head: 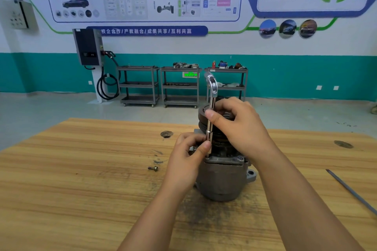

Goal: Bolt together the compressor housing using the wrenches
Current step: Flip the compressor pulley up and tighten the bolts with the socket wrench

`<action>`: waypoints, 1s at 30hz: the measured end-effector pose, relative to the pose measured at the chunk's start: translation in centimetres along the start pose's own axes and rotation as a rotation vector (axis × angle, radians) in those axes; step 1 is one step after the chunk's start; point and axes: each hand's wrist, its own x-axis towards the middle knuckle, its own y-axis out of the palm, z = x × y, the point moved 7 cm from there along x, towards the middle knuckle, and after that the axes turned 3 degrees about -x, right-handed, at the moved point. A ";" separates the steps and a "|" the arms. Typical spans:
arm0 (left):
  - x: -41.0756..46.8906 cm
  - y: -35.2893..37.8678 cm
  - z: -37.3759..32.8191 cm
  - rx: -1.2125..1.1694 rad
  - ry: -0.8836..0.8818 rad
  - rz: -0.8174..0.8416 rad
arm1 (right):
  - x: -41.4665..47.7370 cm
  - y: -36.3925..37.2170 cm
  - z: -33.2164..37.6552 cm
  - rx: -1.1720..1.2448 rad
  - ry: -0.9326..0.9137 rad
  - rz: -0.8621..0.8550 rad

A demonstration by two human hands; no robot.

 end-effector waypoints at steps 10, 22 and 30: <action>-0.1 0.1 -0.1 -0.033 -0.043 0.002 | -0.1 -0.1 -0.2 0.053 0.057 -0.020; 0.0 0.1 0.2 -0.048 -0.074 -0.005 | -0.1 0.2 -0.3 0.054 0.063 -0.006; -0.1 -0.1 0.0 -0.001 -0.028 -0.016 | -0.3 0.1 -0.1 0.044 0.073 -0.054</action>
